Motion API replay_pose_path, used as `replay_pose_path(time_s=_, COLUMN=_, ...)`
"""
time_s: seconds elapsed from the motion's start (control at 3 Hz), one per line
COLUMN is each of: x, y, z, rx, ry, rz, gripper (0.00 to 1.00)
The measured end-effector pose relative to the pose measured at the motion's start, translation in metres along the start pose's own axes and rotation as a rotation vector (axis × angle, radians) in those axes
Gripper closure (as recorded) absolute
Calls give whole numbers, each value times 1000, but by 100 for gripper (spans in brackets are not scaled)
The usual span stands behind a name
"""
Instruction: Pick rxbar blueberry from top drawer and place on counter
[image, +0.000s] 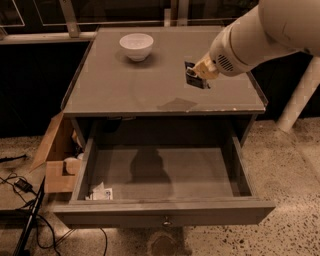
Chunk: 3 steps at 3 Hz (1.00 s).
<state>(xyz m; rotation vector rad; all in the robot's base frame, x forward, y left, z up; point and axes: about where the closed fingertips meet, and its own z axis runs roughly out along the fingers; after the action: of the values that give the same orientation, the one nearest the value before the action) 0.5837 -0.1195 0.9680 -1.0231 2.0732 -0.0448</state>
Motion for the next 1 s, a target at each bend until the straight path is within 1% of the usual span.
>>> replay_pose_path(time_s=0.33, x=-6, y=-8, z=27, rx=31, ry=-80, rz=-52, gripper=100)
replay_pose_path(time_s=0.67, x=-13, y=-12, z=26, rx=51, ry=-107, rz=-62, gripper=100)
replay_pose_path(time_s=1.0, x=-13, y=-12, z=26, rx=51, ry=-107, rz=-62, gripper=100)
